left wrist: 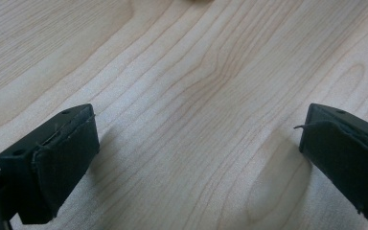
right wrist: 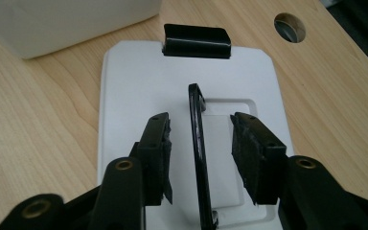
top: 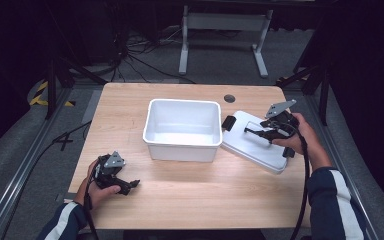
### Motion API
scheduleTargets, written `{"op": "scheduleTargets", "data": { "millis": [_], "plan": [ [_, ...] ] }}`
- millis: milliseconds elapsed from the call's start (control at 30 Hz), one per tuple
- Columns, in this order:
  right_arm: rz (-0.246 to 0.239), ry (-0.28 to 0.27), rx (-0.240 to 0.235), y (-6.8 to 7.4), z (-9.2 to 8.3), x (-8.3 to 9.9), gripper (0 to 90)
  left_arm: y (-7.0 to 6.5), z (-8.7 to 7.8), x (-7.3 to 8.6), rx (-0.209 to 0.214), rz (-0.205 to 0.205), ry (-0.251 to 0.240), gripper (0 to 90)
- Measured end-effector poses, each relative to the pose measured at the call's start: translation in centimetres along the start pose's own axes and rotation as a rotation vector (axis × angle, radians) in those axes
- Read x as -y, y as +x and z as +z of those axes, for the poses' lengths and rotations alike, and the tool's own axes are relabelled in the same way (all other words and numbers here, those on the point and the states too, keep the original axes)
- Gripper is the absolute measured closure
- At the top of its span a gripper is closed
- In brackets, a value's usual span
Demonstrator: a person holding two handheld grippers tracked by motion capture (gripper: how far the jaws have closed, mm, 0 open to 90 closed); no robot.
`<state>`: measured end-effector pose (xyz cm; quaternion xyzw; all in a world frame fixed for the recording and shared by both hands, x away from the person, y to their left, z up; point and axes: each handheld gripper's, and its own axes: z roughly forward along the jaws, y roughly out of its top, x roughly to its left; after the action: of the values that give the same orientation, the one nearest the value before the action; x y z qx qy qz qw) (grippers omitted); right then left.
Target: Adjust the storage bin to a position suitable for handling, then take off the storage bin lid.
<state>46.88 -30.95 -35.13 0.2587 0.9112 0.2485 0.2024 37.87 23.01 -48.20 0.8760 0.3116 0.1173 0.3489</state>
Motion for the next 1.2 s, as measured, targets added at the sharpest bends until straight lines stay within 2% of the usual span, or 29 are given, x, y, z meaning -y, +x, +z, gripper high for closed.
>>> {"op": "scheduleTargets", "data": {
  "millis": [400, 567, 1200],
  "plan": [
    [0.027, -0.026, 0.025, 0.7, -2.1, 0.8, 55.1, -0.1, 0.0, 0.1, 0.004, -0.017, 0.000, 0.4],
    [0.030, -0.022, 0.050, 1.1, -2.8, 1.4, 53.9, -0.1, 0.0, 0.1, 0.005, -0.016, 0.000, 0.4],
    [0.033, -0.044, 0.077, 3.7, -5.5, 4.0, 48.3, -0.1, -0.1, 0.1, 0.005, -0.016, 0.001, 0.4]
  ]
}}
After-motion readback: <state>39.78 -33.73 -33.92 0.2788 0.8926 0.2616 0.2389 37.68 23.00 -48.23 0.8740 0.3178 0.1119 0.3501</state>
